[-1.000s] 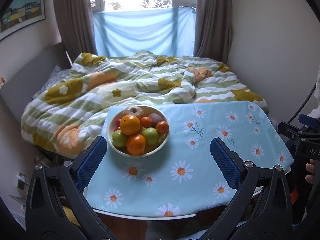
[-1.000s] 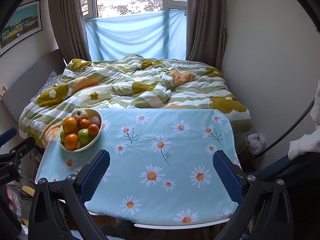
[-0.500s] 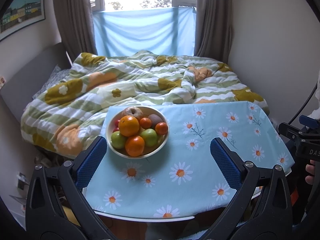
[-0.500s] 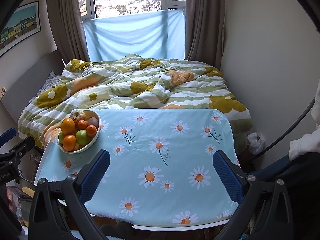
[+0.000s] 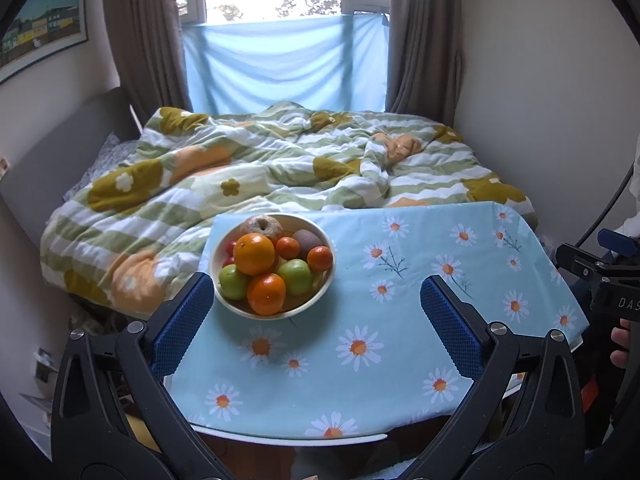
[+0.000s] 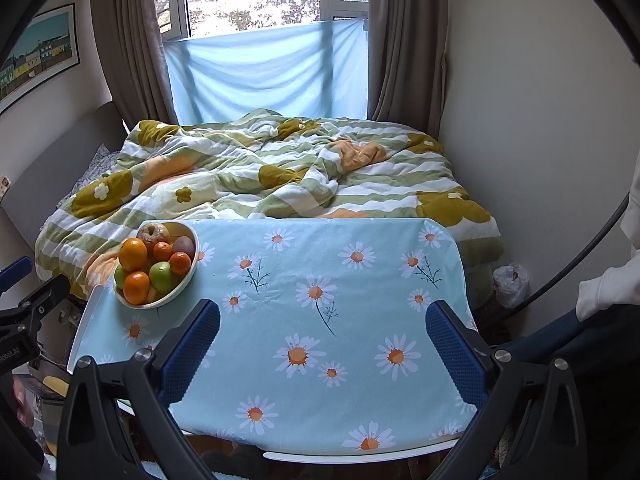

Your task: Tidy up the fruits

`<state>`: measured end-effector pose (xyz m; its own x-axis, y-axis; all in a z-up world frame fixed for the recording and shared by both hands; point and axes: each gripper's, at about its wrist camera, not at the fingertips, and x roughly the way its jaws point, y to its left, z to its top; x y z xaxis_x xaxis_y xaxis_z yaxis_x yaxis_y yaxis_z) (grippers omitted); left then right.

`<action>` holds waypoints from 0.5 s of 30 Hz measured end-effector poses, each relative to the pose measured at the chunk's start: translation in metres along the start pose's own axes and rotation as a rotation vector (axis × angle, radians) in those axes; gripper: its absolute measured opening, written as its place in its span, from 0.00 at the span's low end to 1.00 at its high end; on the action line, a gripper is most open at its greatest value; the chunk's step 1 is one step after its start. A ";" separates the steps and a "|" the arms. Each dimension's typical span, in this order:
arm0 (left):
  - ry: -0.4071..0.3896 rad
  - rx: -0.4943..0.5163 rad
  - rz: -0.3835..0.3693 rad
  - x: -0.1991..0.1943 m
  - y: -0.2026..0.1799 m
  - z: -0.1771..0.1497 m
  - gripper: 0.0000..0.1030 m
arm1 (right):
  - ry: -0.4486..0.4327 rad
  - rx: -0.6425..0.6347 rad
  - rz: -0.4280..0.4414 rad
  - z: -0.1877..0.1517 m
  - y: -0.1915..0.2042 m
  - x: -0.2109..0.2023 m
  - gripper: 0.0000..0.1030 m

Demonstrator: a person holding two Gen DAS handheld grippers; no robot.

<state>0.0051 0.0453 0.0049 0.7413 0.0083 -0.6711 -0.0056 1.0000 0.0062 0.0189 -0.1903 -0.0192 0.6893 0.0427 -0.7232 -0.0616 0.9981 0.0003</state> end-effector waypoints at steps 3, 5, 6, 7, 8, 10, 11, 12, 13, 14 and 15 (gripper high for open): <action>0.001 0.000 -0.008 0.001 -0.002 0.002 1.00 | -0.001 -0.002 0.001 0.000 0.000 0.000 1.00; 0.002 0.005 -0.006 0.004 -0.005 0.003 1.00 | -0.001 -0.002 0.001 0.000 0.000 0.000 1.00; 0.000 0.007 -0.002 0.004 -0.006 0.003 1.00 | -0.001 -0.002 0.001 0.000 0.000 0.000 1.00; -0.002 0.009 0.001 0.004 -0.007 0.003 1.00 | -0.001 -0.001 0.001 0.000 0.000 0.000 1.00; -0.004 0.009 0.001 0.004 -0.007 0.001 1.00 | -0.001 -0.001 0.002 0.000 0.000 0.000 1.00; -0.010 0.005 0.001 0.003 -0.007 0.001 1.00 | -0.002 -0.001 0.003 0.002 -0.003 0.001 1.00; -0.011 0.005 0.005 0.002 -0.006 0.000 1.00 | -0.002 -0.001 0.002 0.002 -0.003 0.001 1.00; -0.012 0.006 0.010 0.002 -0.006 0.000 1.00 | -0.001 0.000 0.002 0.002 -0.002 0.001 1.00; -0.014 0.006 0.013 0.002 -0.006 -0.001 1.00 | -0.001 -0.001 0.003 0.002 -0.002 0.001 1.00; -0.015 0.005 0.017 0.002 -0.005 -0.001 1.00 | -0.001 -0.001 0.003 0.002 -0.002 0.001 1.00; -0.016 0.005 0.021 0.002 -0.004 -0.001 1.00 | 0.000 -0.001 0.003 0.001 -0.002 0.001 1.00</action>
<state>0.0062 0.0414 0.0026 0.7518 0.0291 -0.6588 -0.0177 0.9996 0.0239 0.0208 -0.1921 -0.0191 0.6888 0.0460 -0.7235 -0.0647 0.9979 0.0019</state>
